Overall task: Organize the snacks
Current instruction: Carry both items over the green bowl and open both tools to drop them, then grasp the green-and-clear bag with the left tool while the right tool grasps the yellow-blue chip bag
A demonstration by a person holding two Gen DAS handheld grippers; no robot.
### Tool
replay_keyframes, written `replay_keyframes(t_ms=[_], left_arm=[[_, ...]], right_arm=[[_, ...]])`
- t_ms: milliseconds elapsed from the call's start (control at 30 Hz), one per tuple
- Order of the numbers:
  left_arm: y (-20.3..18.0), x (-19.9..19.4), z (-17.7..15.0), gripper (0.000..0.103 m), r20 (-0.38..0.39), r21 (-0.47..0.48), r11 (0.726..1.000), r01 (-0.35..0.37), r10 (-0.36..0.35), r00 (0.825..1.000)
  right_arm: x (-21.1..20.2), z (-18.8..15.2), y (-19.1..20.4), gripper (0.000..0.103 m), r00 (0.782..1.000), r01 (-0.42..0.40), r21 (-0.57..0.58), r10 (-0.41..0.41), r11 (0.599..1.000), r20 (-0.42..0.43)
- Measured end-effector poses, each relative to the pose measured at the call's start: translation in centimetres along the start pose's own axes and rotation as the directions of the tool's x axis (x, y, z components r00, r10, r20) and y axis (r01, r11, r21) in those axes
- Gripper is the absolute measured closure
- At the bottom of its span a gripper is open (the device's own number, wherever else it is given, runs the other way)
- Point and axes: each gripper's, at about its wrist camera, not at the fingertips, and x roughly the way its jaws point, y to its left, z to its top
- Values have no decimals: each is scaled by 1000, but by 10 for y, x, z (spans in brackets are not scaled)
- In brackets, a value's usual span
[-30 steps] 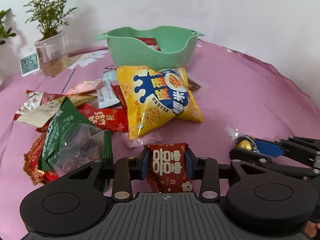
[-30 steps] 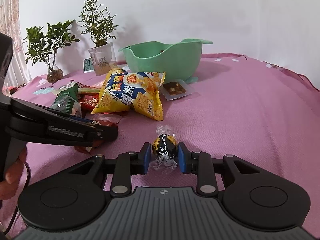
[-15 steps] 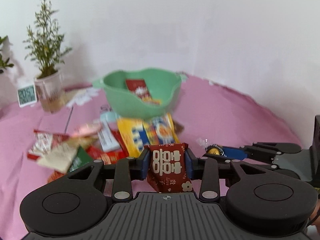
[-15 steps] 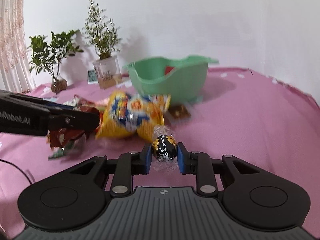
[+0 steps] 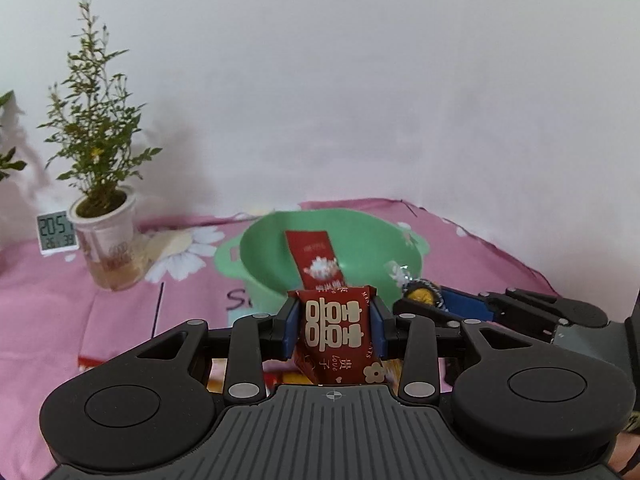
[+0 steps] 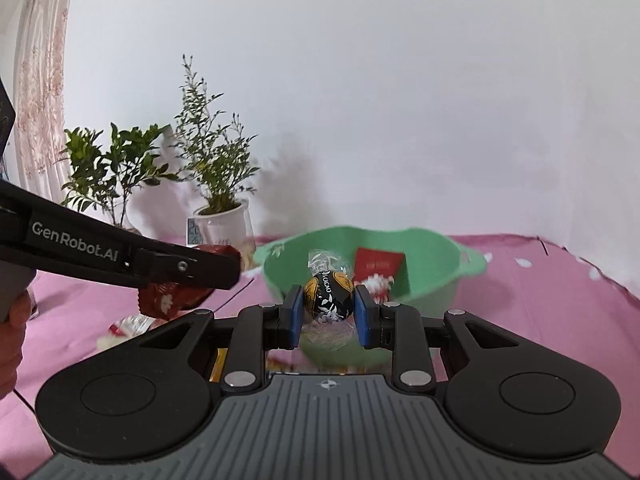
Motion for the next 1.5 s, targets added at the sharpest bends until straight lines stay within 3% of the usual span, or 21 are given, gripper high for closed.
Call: replay_keyframes(t_ms=[333,400,467,600,667,867,1033,1167,1267,1333,1500], left_arm=[[9,60,23,1,-42,-7,1000,-10,10,999],[12,67,23,0,-58,-20,1000,2,-3,998],[14,69,22,0,-65,-39,999,7,-9,998],[21,54,20,0,-48,-77,997,15,-19,999],[24,39,16,0,-38,-88,996,24,-28,999],[33,-19,-12,0,-4,-79,996,44,-45,999],[47,-63,-59,0,-12,-104,994,13,-14,1000],[61,-80,-100,0,-66,-194,981,-28,15,998],[69,-81,-119,0,-108,-258,966,-22,-6,994],[72,-79,-124,0,-120,-283,959,-13,-22,992],[76,-66,-118,0,-124,-335,942,-7,-36,992]], right_arm=[[46,-1,-8,71,998,35,-9,-35,999,-56],[46,-2,-10,60,998,31,1,-31,1000,-49],[41,-2,-10,39,999,31,8,-30,999,-32],[24,-5,-14,30,999,48,11,-47,999,-15],[13,-10,-17,19,999,35,47,-34,998,-14],[-1,-36,-22,8,989,-83,175,102,981,-107],[11,-54,-16,7,974,-103,211,141,972,-178],[27,-61,-21,5,961,-104,338,182,935,-208],[31,-66,-16,6,946,-124,389,227,913,-232],[25,-69,-4,14,943,-141,363,237,921,-235],[-11,-82,34,18,955,-139,172,178,975,-238]])
